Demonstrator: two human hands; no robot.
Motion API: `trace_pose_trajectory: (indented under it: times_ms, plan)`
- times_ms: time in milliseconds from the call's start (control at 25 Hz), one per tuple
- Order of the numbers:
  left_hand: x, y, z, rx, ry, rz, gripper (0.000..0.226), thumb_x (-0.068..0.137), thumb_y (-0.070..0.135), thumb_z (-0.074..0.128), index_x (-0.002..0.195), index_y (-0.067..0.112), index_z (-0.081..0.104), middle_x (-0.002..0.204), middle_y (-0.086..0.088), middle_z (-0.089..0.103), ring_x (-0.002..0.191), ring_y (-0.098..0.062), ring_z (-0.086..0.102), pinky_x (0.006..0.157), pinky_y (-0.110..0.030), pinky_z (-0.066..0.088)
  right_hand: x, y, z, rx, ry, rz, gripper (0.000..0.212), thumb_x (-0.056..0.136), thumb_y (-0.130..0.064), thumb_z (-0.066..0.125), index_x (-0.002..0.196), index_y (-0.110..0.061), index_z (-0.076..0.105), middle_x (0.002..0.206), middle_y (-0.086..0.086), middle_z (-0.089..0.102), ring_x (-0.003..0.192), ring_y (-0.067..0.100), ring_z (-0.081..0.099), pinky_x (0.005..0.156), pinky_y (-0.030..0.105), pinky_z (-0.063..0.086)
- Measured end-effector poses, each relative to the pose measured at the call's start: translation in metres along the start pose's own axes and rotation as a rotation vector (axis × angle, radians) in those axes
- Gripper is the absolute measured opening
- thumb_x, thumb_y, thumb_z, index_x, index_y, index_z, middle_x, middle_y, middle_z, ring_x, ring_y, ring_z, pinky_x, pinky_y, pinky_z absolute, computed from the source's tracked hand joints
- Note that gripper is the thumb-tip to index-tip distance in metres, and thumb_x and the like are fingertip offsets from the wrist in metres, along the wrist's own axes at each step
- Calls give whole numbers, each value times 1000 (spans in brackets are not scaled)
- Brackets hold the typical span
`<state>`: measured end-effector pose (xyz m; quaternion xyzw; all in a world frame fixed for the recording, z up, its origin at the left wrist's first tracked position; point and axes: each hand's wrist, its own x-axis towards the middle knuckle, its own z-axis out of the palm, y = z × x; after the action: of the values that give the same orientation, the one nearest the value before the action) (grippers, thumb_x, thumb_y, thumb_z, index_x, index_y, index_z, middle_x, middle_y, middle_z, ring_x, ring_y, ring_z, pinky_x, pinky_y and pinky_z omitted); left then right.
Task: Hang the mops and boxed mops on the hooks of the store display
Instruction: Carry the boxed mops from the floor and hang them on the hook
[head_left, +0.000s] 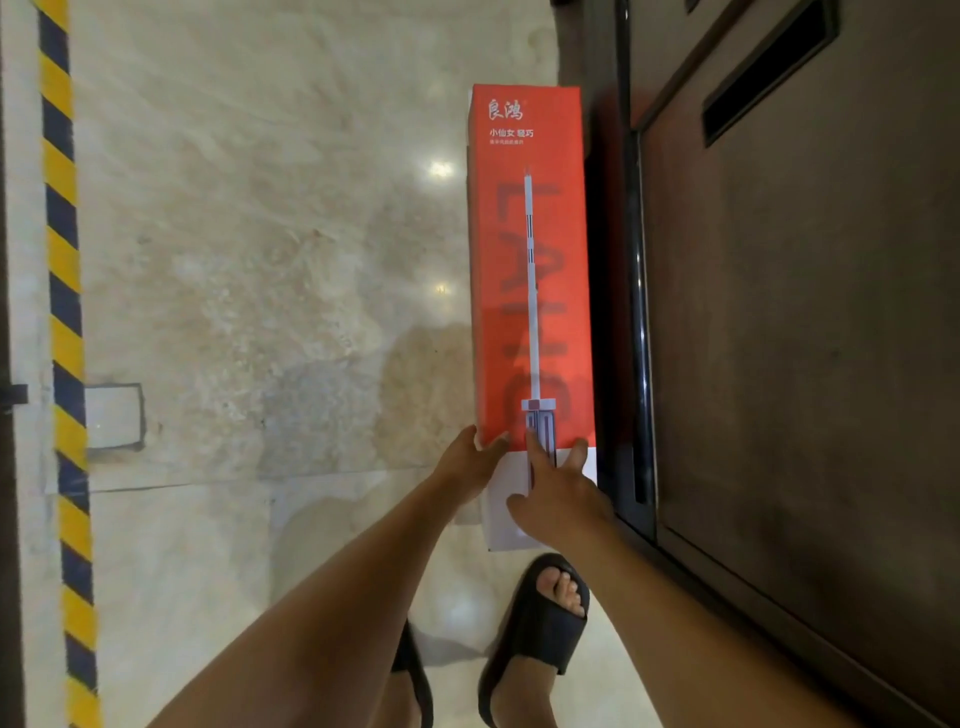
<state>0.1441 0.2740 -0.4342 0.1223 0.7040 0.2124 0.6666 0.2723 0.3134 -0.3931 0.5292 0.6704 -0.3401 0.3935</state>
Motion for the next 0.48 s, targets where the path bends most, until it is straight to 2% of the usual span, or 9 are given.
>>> trace_pose_trajectory:
  times_ms: [80, 200, 280, 360, 400, 480]
  plan:
    - [9, -3, 2, -68, 6, -5, 41, 103, 43, 58, 131, 13, 63, 126, -10, 73, 97, -21, 71, 78, -27, 59, 1, -1, 2, 36, 5, -7, 95, 95, -50, 54, 157, -46, -18, 163, 18, -12, 110, 37, 64, 89, 40, 57]
    - [21, -16, 4, -186, 9, -37, 63, 92, 59, 67, 138, 16, 60, 124, -5, 75, 103, -24, 74, 88, -41, 64, 3, 2, 4, 45, 3, 6, 92, 94, -50, 52, 156, -48, -15, 162, 15, -7, 106, 35, 64, 88, 41, 59]
    - [18, -18, 3, -243, 0, -60, 64, 88, 61, 71, 137, 23, 58, 121, 0, 75, 100, -20, 76, 76, -36, 66, 1, 1, 4, -5, 61, -1, 84, 97, -54, 46, 158, -44, -10, 161, 15, 4, 107, 33, 62, 87, 39, 57]
    - [15, -14, -3, -251, 2, -73, 56, 89, 51, 75, 136, 28, 57, 120, 3, 75, 97, -17, 75, 63, -29, 62, -4, -1, 3, -1, 157, -6, 71, 100, -53, 40, 159, -40, 2, 155, 14, 22, 108, 32, 61, 88, 39, 55]
    - [13, -12, -7, -243, -10, -81, 56, 88, 46, 79, 136, 28, 57, 120, 3, 75, 98, -19, 75, 63, -31, 61, -5, 0, 2, 58, 212, 9, 63, 101, -53, 38, 157, -38, 13, 150, 12, 32, 108, 31, 61, 88, 39, 53]
    - [4, -10, -20, -220, -20, -117, 63, 83, 38, 84, 137, 29, 54, 123, 1, 71, 106, -25, 71, 79, -43, 61, -5, 4, -5, 308, 295, 85, 49, 103, -53, 39, 147, -31, 37, 140, 7, 49, 110, 30, 62, 88, 40, 51]
